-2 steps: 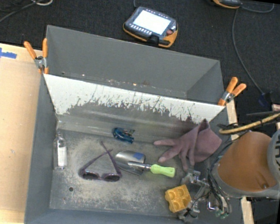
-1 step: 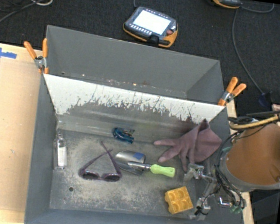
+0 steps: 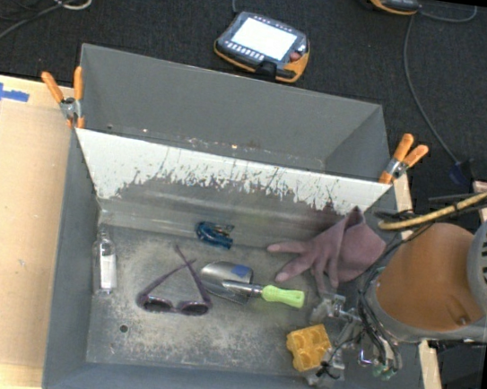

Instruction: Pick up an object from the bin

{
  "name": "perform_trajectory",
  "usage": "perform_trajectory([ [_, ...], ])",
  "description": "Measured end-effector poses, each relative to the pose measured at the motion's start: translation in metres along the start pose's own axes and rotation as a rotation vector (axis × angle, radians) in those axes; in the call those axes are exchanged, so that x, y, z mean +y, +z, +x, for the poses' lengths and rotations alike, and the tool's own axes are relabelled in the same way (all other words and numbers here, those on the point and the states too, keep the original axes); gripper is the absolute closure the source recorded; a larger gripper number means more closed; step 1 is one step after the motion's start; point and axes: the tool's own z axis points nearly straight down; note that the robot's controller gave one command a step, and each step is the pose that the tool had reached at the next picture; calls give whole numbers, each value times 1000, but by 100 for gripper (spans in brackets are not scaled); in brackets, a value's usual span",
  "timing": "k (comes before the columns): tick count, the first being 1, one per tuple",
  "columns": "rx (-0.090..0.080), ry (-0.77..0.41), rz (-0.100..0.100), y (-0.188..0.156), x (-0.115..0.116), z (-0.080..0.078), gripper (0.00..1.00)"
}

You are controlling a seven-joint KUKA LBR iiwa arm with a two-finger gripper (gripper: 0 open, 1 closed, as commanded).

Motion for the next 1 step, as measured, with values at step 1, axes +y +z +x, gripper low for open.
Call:
perform_trajectory([
  [1,-23,-293,2,26,11,-4,0],
])
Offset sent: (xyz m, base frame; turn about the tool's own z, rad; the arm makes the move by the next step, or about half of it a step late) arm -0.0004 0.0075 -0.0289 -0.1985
